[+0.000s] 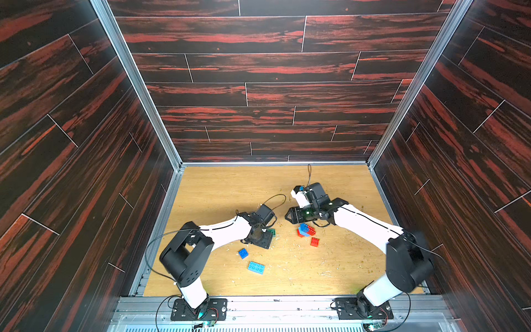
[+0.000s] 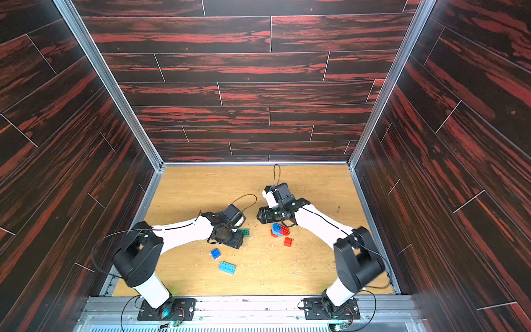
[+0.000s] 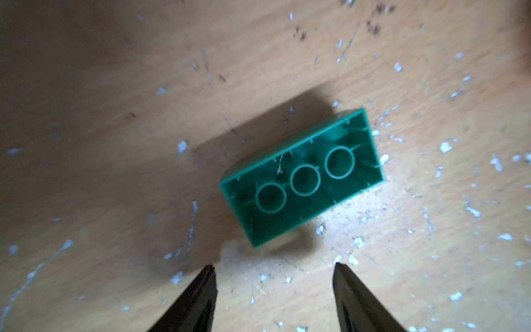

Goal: Assemble a heart with lego
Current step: Adjust the lego brick at the center of the board.

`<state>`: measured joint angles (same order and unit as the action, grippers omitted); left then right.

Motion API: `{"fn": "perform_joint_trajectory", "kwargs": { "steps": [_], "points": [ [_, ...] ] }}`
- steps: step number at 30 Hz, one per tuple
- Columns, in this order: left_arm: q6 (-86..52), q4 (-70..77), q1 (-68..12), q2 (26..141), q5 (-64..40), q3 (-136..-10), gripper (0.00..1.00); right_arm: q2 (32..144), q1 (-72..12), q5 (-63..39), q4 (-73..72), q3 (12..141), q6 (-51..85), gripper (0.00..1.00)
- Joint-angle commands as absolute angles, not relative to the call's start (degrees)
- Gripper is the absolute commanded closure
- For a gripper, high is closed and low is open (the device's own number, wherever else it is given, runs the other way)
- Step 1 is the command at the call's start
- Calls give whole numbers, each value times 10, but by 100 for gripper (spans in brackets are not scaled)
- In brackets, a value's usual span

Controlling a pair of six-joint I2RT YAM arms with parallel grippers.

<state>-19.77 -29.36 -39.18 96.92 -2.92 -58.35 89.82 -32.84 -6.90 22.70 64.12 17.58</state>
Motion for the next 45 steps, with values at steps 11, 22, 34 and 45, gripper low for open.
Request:
{"fn": "perform_joint_trajectory", "kwargs": {
  "steps": [11, 22, 34, 45],
  "points": [
    [-263, -223, -365, 870, -54, -585, 30, 851, -327, 33, 299, 583, 195, 33],
    [-275, -212, -349, 861, -61, -565, 30, 881, -399, 50, 302, 589, 225, 37],
    [-302, -163, -314, 846, -88, -523, 30, 948, -466, 127, 348, 668, 226, 52],
    [-338, -118, -293, 830, -105, -485, 30, 1026, -491, 158, 375, 753, 207, 62]
  ]
}}
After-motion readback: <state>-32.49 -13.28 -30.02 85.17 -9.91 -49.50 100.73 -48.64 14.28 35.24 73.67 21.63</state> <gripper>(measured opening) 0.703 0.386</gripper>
